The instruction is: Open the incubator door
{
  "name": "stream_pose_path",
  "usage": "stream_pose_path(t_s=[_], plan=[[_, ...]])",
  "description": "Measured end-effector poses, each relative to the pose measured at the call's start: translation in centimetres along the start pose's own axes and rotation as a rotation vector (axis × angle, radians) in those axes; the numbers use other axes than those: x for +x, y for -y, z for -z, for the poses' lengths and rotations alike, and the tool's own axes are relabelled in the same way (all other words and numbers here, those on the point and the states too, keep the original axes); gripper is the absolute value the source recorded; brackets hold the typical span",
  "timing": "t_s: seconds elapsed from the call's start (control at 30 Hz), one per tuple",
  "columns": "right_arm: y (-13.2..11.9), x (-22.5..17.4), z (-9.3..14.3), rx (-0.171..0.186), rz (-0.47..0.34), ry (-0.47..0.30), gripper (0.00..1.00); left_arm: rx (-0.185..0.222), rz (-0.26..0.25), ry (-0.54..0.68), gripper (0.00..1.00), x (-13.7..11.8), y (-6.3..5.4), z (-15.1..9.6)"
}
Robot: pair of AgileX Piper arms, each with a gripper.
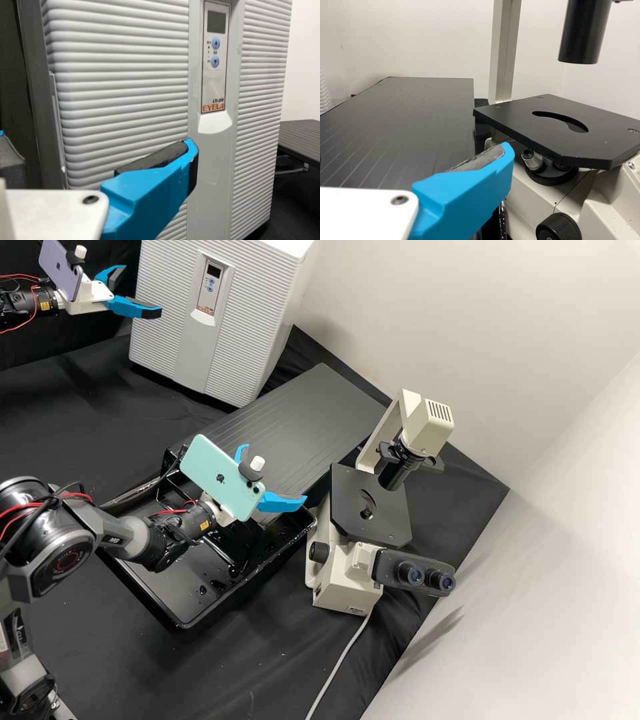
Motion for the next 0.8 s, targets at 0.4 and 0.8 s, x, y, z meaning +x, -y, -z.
stream_pose_path(t_s=[0.4, 0.8], plan=[[0.0, 0.0, 0.0, 0.000, 0.000, 0.000, 1.00, -0.049, -0.016, 0.027, 1.00, 1.1, -0.2, -0.4], [0.0, 0.0, 0.0, 0.000, 0.000, 0.000, 1.00, -0.060, 0.011, 0.077, 1.00, 2.5, 0.7, -1.4]])
